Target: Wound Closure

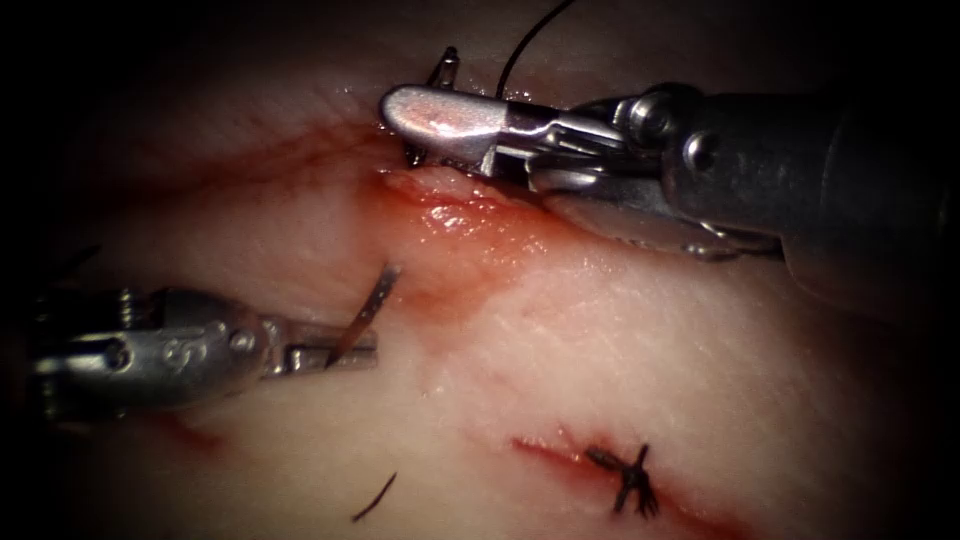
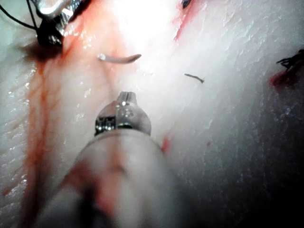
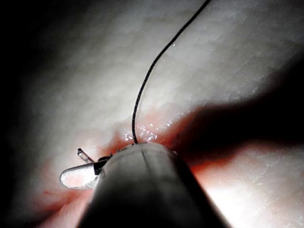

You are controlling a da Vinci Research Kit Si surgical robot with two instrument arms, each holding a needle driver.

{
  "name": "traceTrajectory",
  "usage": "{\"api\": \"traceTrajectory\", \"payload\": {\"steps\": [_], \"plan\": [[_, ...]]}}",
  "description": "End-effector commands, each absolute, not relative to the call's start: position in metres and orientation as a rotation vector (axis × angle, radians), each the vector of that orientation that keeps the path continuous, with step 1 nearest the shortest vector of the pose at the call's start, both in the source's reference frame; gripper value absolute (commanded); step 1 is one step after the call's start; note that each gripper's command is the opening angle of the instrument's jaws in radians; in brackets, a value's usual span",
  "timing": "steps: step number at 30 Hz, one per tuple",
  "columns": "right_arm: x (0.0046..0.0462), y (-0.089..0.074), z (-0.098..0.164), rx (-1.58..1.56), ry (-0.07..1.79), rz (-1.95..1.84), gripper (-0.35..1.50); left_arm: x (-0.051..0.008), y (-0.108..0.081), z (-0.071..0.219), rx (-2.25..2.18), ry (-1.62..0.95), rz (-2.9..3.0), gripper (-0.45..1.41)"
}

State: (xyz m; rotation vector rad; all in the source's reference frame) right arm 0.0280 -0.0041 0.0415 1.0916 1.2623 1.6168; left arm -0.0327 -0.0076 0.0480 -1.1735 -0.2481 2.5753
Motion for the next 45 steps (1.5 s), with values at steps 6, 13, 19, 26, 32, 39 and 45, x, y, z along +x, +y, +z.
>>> {"api": "traceTrajectory", "payload": {"steps": [6, 13, 19, 26, 32, 39, 45], "plan": [[0.026, -0.003, 0.0424, 1.065, 1.212, 1.586, 1.16, -0.033, -0.0063, 0.0482, -1.296, -0.153, 2.581, -0.01], [0.0239, -0.0045, 0.042, 1.112, 1.143, 1.492, 1.16, -0.0319, -0.0046, 0.0478, -1.527, -0.084, 2.528, 0.11], [0.0231, -0.0055, 0.0427, 1.121, 1.132, 1.459, 1.11, -0.0316, -0.0033, 0.0468, -1.685, -0.094, 2.458, 0.46], [0.0229, -0.0059, 0.0432, 1.117, 1.133, 1.451, 1.1, -0.0331, -0.0028, 0.0468, -1.774, -0.147, 2.438, 0.74], [0.0228, -0.006, 0.0432, 1.119, 1.132, 1.449, 1.08, -0.034, -0.0032, 0.0473, -1.86, -0.248, 2.462, 0.58], [0.0227, -0.0062, 0.0432, 1.119, 1.132, 1.446, 1.05, -0.0341, -0.0024, 0.048, -1.929, -0.309, 2.467, -0.11], [0.0217, -0.0064, 0.0429, 1.002, 1.193, 1.318, 0.47, -0.034, -0.0019, 0.0483, -1.941, -0.367, 2.432, -0.45]]}}
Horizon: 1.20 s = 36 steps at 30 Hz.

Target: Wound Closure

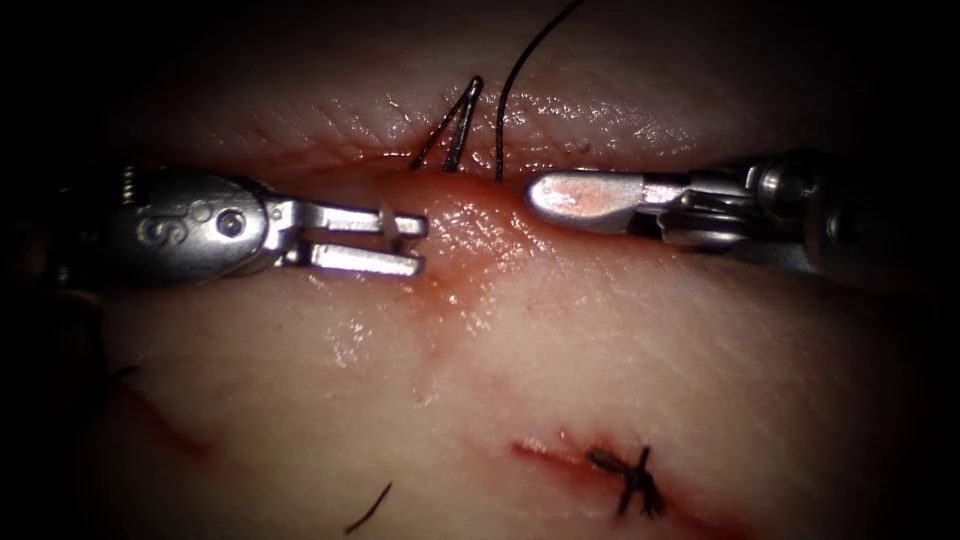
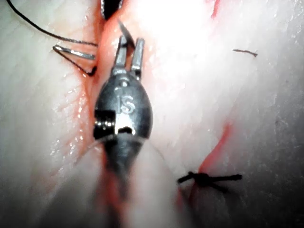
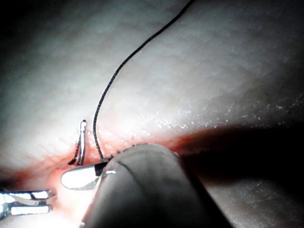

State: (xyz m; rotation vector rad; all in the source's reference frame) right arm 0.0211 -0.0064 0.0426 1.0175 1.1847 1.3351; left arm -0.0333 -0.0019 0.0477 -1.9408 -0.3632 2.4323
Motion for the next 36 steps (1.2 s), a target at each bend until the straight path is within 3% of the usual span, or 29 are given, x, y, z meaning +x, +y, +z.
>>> {"api": "traceTrajectory", "payload": {"steps": [1, 6, 11, 13, 15, 17, 19, 22, 36], "plan": [[0.0214, -0.0064, 0.0427, 0.955, 1.216, 1.27, 0.36, -0.0339, -0.0019, 0.0483, -1.933, -0.385, 2.42, -0.45], [0.0204, -0.0063, 0.0417, 0.764, 1.25, 0.996, 0.37, -0.0337, -0.002, 0.048, -1.922, -0.462, 2.372, -0.45], [0.0205, -0.0059, 0.0402, 0.535, 1.288, 0.655, 0.58, -0.0337, -0.0024, 0.047, -1.885, -0.609, 2.275, -0.45], [0.0209, -0.0063, 0.0394, 0.48, 1.293, 0.533, 0.39, -0.0337, -0.0023, 0.0464, -1.877, -0.655, 2.207, -0.45], [0.0213, -0.007, 0.0388, 0.438, 1.311, 0.468, 0.34, -0.0337, -0.0021, 0.0457, -1.863, -0.712, 2.127, -0.45], [0.0221, -0.0078, 0.0381, 0.401, 1.329, 0.413, 0.49, -0.0336, -0.0017, 0.0451, -1.861, -0.745, 2.079, -0.45], [0.0237, -0.0088, 0.0373, 0.36, 1.334, 0.343, 0.86, -0.0334, -0.001, 0.0443, -1.85, -0.763, 2.007, -0.45], [0.0254, -0.0097, 0.037, 0.335, 1.326, 0.276, 1.1, -0.0332, -0.0004, 0.0437, -1.829, -0.778, 1.953, -0.45], [0.0301, -0.0109, 0.0398, 0.261, 1.259, 0.198, 0.98, -0.0333, -0.0021, 0.0419, -1.792, -0.808, 1.875, -0.45]]}}
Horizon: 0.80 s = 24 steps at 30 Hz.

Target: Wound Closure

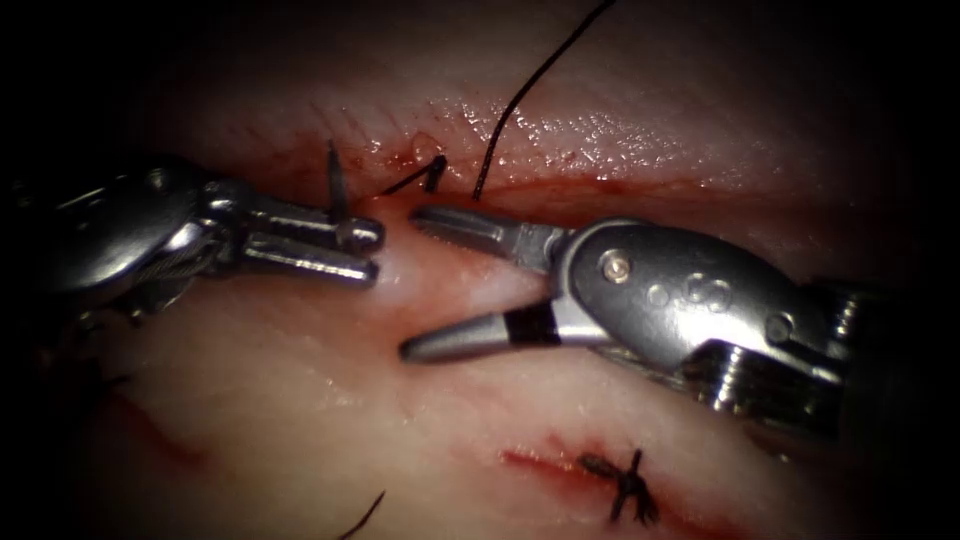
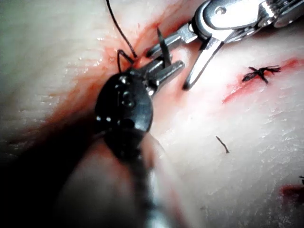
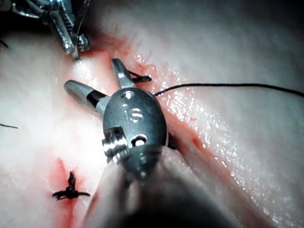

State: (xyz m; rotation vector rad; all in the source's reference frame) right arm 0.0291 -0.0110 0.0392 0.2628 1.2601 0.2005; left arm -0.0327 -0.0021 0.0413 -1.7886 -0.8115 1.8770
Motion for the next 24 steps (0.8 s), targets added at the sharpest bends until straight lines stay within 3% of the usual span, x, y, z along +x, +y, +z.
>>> {"api": "traceTrajectory", "payload": {"steps": [1, 4, 24], "plan": [[0.0304, -0.0112, 0.0404, 0.259, 1.246, 0.189, 0.96, -0.0333, -0.0021, 0.0417, -1.788, -0.813, 1.871, -0.45], [0.0307, -0.0122, 0.0421, 0.254, 1.208, 0.164, 0.84, -0.0334, -0.0023, 0.0409, -1.792, -0.825, 1.837, -0.45], [0.0296, -0.0129, 0.0435, 0.24, 1.157, 0.147, 0.78, -0.0318, -0.0041, 0.037, -1.741, -0.935, 1.643, -0.45]]}}
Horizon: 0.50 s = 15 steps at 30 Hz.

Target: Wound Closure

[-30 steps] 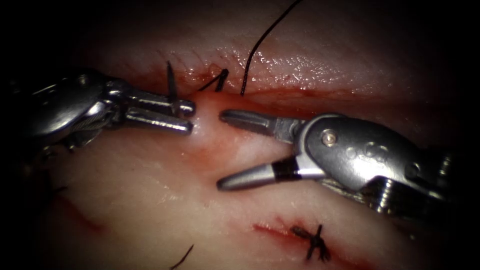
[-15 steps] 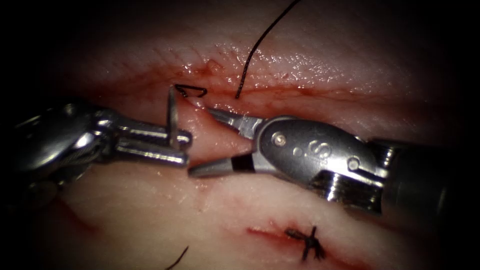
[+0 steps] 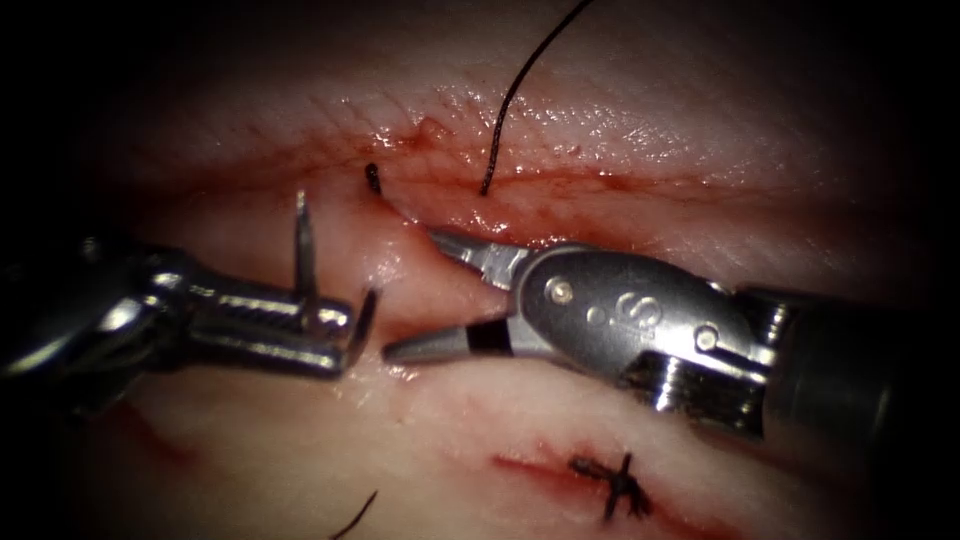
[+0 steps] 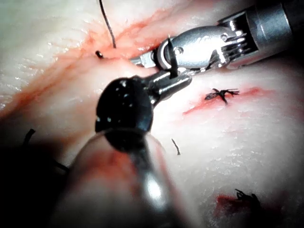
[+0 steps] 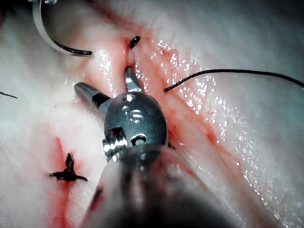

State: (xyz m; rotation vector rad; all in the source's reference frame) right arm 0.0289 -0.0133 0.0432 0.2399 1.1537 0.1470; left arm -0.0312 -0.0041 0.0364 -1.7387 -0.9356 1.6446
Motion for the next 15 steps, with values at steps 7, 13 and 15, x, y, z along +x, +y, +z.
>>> {"api": "traceTrajectory", "payload": {"steps": [7, 13, 15], "plan": [[0.028, -0.0115, 0.0421, 0.226, 1.15, 0.167, 0.9, -0.0304, -0.0053, 0.035, -1.775, -0.934, 1.604, -0.45], [0.0277, -0.0108, 0.0416, 0.21, 1.149, 0.184, 1.08, -0.03, -0.0067, 0.033, -1.808, -0.919, 1.584, -0.45], [0.0276, -0.0105, 0.0411, 0.207, 1.159, 0.197, 1.11, -0.0299, -0.007, 0.0324, -1.832, -0.911, 1.576, -0.45]]}}
